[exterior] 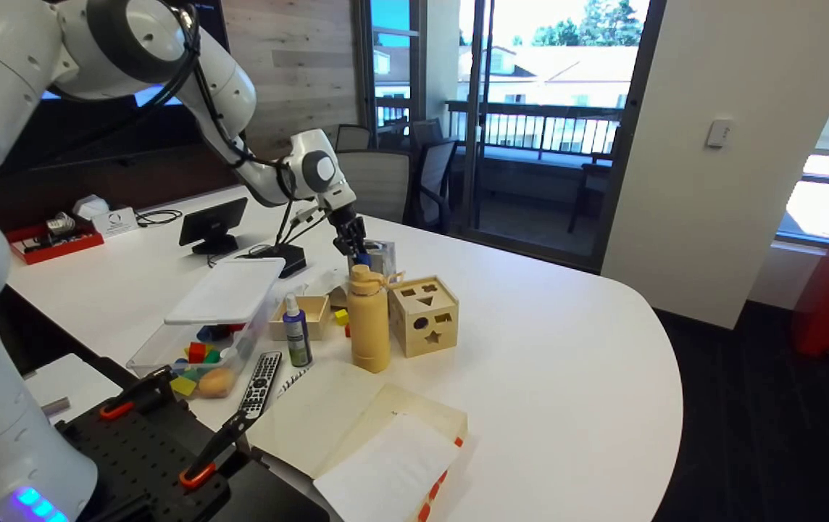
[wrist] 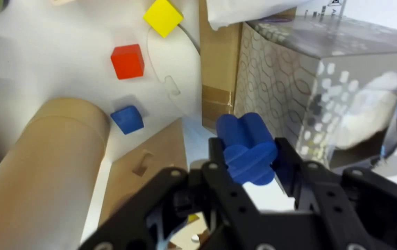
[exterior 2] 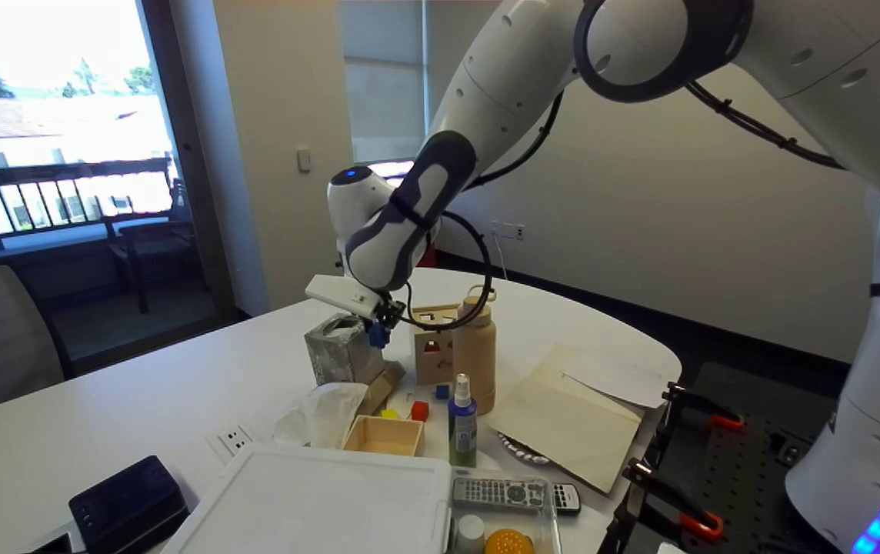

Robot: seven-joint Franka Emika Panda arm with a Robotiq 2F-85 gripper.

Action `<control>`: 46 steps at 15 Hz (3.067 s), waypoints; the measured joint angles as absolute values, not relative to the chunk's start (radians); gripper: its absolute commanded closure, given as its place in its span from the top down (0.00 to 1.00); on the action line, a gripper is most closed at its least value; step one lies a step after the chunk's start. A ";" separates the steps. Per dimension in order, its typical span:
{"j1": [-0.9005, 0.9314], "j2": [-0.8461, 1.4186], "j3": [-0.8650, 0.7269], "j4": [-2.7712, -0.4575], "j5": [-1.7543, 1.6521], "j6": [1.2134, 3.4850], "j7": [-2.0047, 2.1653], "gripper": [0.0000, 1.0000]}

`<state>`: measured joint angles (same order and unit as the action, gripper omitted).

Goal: Put the blue square inside the wooden box.

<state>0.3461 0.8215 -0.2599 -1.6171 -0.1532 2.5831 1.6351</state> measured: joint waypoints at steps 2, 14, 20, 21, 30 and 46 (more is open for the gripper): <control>0.336 0.769 -0.260 -1.616 -0.164 2.522 1.610 0.15; 0.115 0.731 -0.191 -1.439 -0.202 2.275 1.125 0.15; 0.032 0.824 -0.154 -1.335 -0.167 2.276 0.834 0.15; 0.024 0.840 -0.154 -1.327 -0.166 2.277 0.794 0.15; -0.022 0.941 -0.155 -1.316 -0.089 2.394 0.596 0.15; -0.036 0.974 -0.140 -1.321 -0.014 2.439 0.406 0.15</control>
<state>-0.0361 0.9741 -0.1397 -1.3208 -0.0138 2.4388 0.4059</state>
